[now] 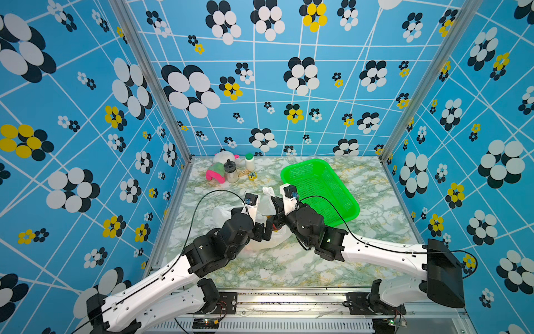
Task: Untie the knot of the plastic bag and take out the fruit
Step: Untie the plastic bag at the middle-left of the table, then open the plastic bag at the middle-left of the table.
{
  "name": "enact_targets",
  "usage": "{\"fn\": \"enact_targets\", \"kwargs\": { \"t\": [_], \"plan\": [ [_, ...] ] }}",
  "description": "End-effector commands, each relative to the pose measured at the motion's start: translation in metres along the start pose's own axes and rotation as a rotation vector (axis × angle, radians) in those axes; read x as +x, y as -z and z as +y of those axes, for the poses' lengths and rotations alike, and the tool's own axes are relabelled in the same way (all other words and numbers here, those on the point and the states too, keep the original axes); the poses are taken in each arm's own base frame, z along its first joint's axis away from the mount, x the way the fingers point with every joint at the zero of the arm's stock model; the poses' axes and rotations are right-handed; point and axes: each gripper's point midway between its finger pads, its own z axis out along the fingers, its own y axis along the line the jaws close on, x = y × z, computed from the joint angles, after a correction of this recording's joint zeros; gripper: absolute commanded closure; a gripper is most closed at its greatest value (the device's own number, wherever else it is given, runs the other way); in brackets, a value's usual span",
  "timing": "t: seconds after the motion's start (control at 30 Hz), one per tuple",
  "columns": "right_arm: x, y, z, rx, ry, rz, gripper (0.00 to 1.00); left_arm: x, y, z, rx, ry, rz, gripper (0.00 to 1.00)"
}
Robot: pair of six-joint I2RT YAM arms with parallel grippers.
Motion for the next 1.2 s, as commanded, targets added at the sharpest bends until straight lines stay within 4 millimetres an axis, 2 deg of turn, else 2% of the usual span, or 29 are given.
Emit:
{"fn": "enact_targets", "kwargs": {
  "t": [0.0, 0.2, 0.43, 0.57, 0.7, 0.83, 1.03, 1.17],
  "plan": [
    [-0.007, -0.002, -0.004, 0.024, -0.026, -0.019, 1.00, -0.016, 0.002, 0.018, -0.152, -0.072, -0.042, 0.01],
    [-0.006, -0.002, -0.006, 0.040, -0.024, -0.020, 1.00, -0.003, -0.001, 0.030, -0.236, -0.110, -0.015, 0.01],
    [-0.007, -0.004, -0.012, 0.074, -0.015, -0.008, 1.00, 0.023, 0.001, 0.026, -0.173, -0.093, 0.007, 0.01],
    [-0.003, -0.006, -0.019, 0.101, -0.020, 0.010, 1.00, 0.031, 0.005, 0.028, -0.145, -0.071, 0.004, 0.00],
    [-0.002, -0.007, -0.021, 0.104, -0.035, 0.014, 1.00, 0.039, 0.000, 0.028, -0.156, -0.087, 0.020, 0.00],
    [-0.002, -0.008, -0.021, 0.107, -0.036, 0.015, 1.00, 0.036, 0.000, 0.031, -0.186, -0.079, 0.019, 0.01],
    [0.001, -0.013, -0.023, 0.116, -0.033, 0.027, 1.00, 0.030, 0.017, 0.008, -0.007, -0.013, -0.013, 0.01],
    [0.001, -0.015, -0.024, 0.117, -0.040, 0.027, 1.00, 0.034, 0.023, 0.016, -0.111, -0.068, 0.007, 0.01]
  ]
}}
